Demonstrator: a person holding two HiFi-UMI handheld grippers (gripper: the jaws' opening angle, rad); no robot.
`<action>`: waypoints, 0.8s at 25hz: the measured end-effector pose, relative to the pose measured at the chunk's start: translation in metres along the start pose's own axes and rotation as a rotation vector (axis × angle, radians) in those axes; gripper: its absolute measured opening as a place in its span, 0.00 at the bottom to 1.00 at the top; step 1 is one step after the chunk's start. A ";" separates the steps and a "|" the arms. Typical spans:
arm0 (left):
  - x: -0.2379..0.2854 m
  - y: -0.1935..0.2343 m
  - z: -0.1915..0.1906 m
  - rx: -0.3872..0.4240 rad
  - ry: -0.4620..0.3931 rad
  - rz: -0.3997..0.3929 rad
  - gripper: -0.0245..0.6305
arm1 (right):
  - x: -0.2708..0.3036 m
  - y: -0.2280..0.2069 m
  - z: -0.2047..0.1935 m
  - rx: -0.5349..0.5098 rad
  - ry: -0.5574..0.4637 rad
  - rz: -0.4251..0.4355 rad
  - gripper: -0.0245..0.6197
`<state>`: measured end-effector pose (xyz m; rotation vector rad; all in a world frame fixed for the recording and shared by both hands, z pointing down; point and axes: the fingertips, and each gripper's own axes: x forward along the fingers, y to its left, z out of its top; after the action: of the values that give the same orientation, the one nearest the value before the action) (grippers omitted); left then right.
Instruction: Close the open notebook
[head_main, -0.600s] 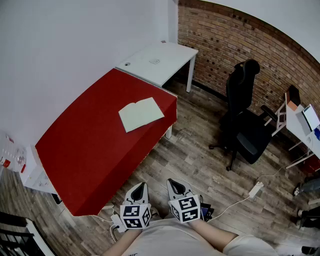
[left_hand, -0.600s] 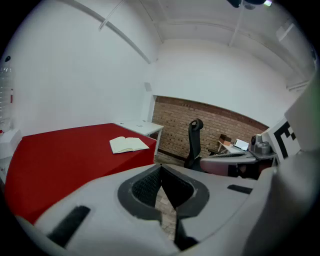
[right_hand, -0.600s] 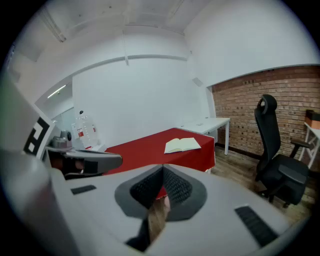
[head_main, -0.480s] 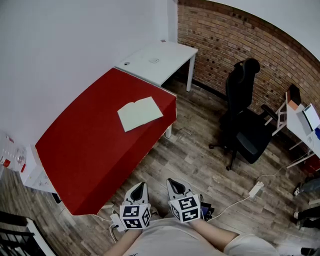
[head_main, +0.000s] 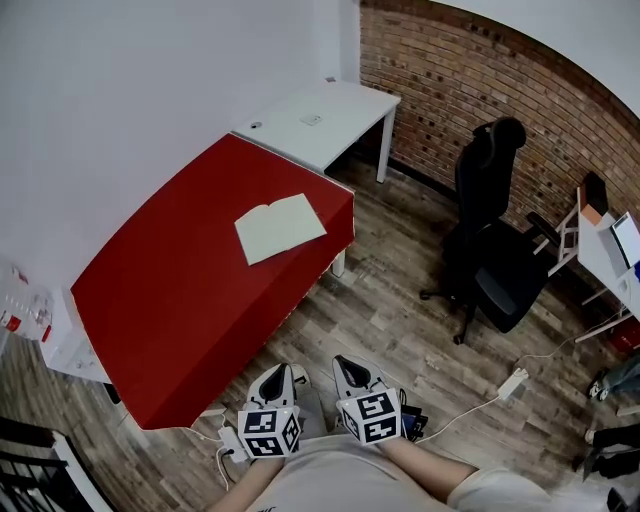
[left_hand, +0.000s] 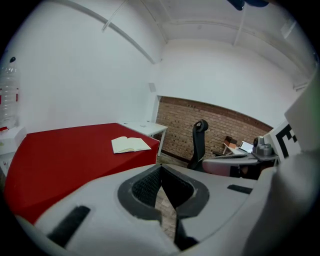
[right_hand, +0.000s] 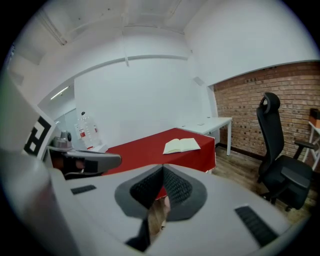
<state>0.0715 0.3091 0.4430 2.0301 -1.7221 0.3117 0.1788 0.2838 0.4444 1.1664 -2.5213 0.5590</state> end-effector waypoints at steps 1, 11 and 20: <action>0.004 0.000 0.001 -0.001 0.003 -0.004 0.05 | 0.003 -0.002 0.001 -0.001 0.001 -0.002 0.05; 0.074 0.027 0.031 0.003 0.008 -0.049 0.05 | 0.062 -0.037 0.025 0.012 0.021 -0.048 0.05; 0.145 0.083 0.090 0.007 -0.010 -0.068 0.05 | 0.149 -0.053 0.076 0.005 0.020 -0.064 0.05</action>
<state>0.0074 0.1306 0.4470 2.0934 -1.6555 0.2860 0.1190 0.1197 0.4531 1.2322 -2.4580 0.5576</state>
